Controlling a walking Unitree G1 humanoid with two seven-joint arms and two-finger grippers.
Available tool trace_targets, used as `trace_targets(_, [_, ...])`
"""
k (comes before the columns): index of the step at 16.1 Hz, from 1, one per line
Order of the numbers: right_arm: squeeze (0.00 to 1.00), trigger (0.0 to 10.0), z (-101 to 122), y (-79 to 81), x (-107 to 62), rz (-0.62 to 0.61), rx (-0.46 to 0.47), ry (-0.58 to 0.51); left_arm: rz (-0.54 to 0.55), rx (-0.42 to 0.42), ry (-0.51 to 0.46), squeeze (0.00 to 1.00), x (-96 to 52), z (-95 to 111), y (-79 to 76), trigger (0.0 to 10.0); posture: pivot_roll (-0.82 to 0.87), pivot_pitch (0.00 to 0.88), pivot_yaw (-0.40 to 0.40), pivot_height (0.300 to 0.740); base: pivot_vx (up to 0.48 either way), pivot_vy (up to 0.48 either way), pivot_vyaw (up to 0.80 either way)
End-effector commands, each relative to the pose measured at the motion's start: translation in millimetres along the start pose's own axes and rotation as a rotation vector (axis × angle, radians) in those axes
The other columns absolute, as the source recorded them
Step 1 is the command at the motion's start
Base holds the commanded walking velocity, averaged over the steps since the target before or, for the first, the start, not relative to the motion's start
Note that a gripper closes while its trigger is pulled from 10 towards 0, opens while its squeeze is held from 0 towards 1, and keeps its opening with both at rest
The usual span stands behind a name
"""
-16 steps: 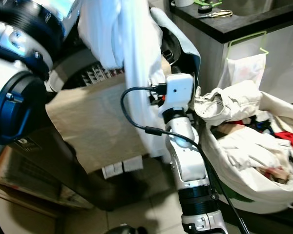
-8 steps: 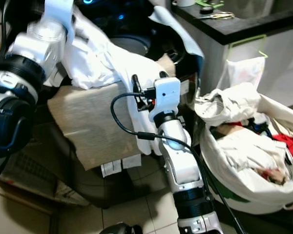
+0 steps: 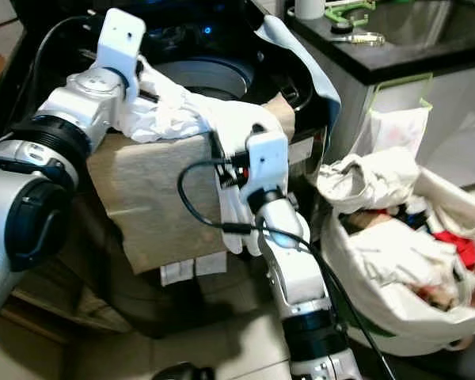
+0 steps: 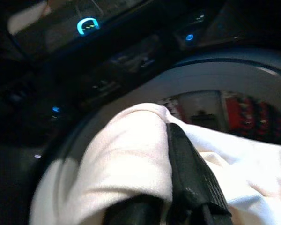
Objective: Clothes washing
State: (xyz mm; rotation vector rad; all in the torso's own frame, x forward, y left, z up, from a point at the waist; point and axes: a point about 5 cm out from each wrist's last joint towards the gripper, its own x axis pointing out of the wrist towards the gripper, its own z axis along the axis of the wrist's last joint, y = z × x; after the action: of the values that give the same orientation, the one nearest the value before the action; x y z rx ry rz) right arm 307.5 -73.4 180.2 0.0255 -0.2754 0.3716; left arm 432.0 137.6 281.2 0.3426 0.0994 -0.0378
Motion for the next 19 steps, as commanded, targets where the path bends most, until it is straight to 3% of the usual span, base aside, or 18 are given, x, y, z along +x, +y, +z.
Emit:
trace_targets(1, [0.0,10.0,2,3.3,3.8,0.035,-0.001,-0.012,-0.005,-0.029,-0.007,0.0,-0.2,4,-1.9,10.0,0.01,0.0,0.052,0.74,0.0,0.0,0.0])
trace_targets(2, [0.0,10.0,1,4.0,4.5,0.044,0.002,-0.01,-0.012,-0.025,0.009,0.0,0.1,-1,-5.1,10.0,0.02,0.0,0.042,0.74,0.0,0.0,0.0])
trace_targets(5, [0.0,10.0,-3,11.1,2.9,0.108,0.023,0.017,-0.105,0.1,0.15,0.0,-0.8,-45,-31.5,10.0,0.03,0.0,-0.006,0.74,0.0,0.0,0.0])
trace_targets(6, [0.0,10.0,-4,12.3,2.6,0.116,0.026,0.022,-0.115,0.102,0.162,0.0,-1.2,-50,-33.7,10.0,0.03,0.0,-0.006,0.74,0.0,0.0,0.0])
trace_targets(7, [0.0,10.0,-4,14.6,2.7,0.136,0.028,0.025,-0.156,0.07,0.158,1.0,-1.8,-54,-39.7,10.0,0.03,0.0,-0.01,0.74,0.0,0.0,0.0])
trace_targets(8, [0.0,10.0,-5,14.2,3.6,0.137,0.028,0.025,-0.168,0.062,0.145,1.0,-1.7,-51,-41.2,10.0,0.03,0.0,-0.008,0.74,0.0,0.0,0.0])
trace_targets(10, [0.0,10.0,-5,14.9,4.1,0.136,0.031,0.024,-0.175,0.126,0.114,1.0,-1.3,-46,-42.5,10.0,0.03,0.0,0.007,0.74,0.0,0.0,0.0])
trace_targets(12, [0.0,10.0,-6,13.8,3.7,0.124,0.03,0.024,-0.128,0.222,0.023,1.0,-0.1,-30,-39.5,10.0,0.02,0.0,0.014,0.74,0.0,0.0,0.0])
trace_targets(15, [0.0,10.0,-7,12.2,2.4,0.115,0.026,0.025,-0.1,0.202,-0.104,1.0,-0.6,-1,-40.4,10.0,0.02,0.0,0.027,0.74,0.0,0.0,0.0])
trace_targets(19, [0.0,10.0,-8,11.8,1.9,0.114,0.022,0.027,-0.107,0.185,-0.068,1.0,-0.3,-7,-42.2,10.0,0.01,0.0,0.03,0.74,0.0,0.0,0.0])
